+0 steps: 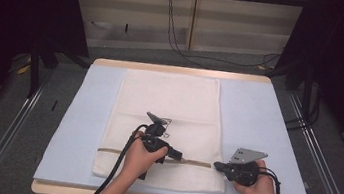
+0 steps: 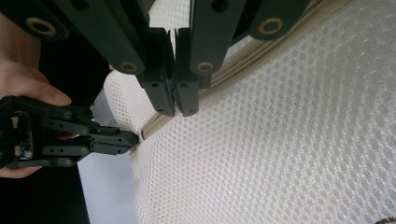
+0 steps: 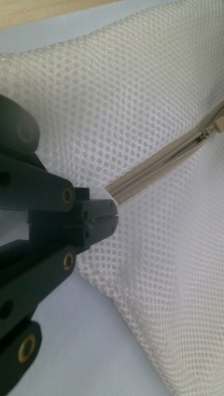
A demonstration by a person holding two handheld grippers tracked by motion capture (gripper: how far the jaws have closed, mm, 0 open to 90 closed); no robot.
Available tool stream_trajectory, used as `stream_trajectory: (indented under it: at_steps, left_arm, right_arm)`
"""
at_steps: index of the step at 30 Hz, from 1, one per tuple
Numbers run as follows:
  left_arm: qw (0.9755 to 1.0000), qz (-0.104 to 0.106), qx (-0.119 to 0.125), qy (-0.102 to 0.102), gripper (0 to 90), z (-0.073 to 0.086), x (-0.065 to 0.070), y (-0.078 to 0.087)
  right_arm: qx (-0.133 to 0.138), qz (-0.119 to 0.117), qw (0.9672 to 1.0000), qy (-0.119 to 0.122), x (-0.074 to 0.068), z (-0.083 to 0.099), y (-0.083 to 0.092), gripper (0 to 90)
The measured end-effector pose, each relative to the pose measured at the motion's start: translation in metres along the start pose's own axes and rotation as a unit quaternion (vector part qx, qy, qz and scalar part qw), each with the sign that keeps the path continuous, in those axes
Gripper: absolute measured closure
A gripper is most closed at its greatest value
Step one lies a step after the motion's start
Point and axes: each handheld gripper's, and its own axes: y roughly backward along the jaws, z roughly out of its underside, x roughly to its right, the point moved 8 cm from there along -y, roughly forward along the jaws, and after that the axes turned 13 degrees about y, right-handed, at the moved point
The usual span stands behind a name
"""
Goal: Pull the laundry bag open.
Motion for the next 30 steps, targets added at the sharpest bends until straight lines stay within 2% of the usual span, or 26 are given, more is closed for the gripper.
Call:
stream_trajectory:
  at_steps: [5, 7, 9, 11, 15, 16, 18, 20, 21, 23, 25, 27, 30]
  left_arm:
    - [1.0000, -0.001, 0.000, -0.002, 87.5, 0.000, -0.001, 0.002]
    - [1.0000, 0.005, 0.002, 0.005, 87.6, 0.000, -0.001, 0.002]
    - [1.0000, 0.000, 0.001, 0.000, 87.5, -0.001, -0.003, 0.003]
    - [0.9999, 0.009, 0.000, 0.007, 87.6, 0.000, -0.003, 0.005]
    - [0.9999, -0.001, 0.008, 0.005, 87.6, 0.000, -0.006, 0.007]
    - [0.9999, 0.006, 0.005, 0.007, 87.6, 0.000, -0.006, 0.007]
    - [1.0000, 0.000, 0.007, 0.004, 87.5, 0.000, -0.008, 0.008]
    - [0.9999, 0.007, 0.004, 0.009, 87.5, 0.000, -0.008, 0.010]
    - [1.0000, 0.000, 0.005, 0.006, 87.5, 0.000, -0.009, 0.010]
    - [0.9999, 0.006, 0.006, 0.011, 87.5, 0.000, -0.009, 0.011]
    - [0.9999, -0.002, 0.008, 0.009, 87.6, 0.000, -0.011, 0.012]
    - [0.9999, 0.008, 0.004, 0.010, 87.6, 0.000, -0.011, 0.013]
    - [0.9999, 0.001, 0.005, 0.010, 87.5, 0.000, -0.012, 0.014]
  right_arm:
    - [0.000, 0.000, 1.0000, 0.000, 0.000, 0.000, 0.000, 90.0]
    - [0.001, -0.001, 1.0000, 0.001, 0.000, 0.000, 0.000, 90.0]
    - [0.000, -0.001, 1.0000, 0.000, 0.000, 0.000, 0.000, 90.0]
    - [-0.001, 0.000, 1.0000, 0.000, 0.000, 0.000, 0.000, 90.0]
    - [0.000, 0.000, 1.0000, -0.002, 0.000, 0.000, 0.000, 90.0]
    - [0.000, 0.000, 1.0000, -0.002, 0.000, 0.000, 0.000, 90.0]
    - [0.000, 0.000, 1.0000, -0.002, 0.000, 0.000, 0.000, 90.0]
    - [0.000, 0.000, 1.0000, -0.002, 0.000, 0.000, 0.000, 90.0]
    - [0.000, -0.001, 1.0000, -0.002, 0.000, 0.000, 0.000, 90.0]
    - [-0.001, 0.000, 1.0000, -0.003, 0.000, 0.000, 0.000, 90.0]
    - [-0.001, 0.000, 1.0000, 0.000, 0.000, 0.000, 0.000, 90.0]
    - [-0.001, 0.000, 1.0000, -0.001, 0.000, 0.000, 0.000, 90.0]
    - [-0.002, 0.000, 1.0000, -0.001, 0.000, 0.000, 0.000, 90.0]
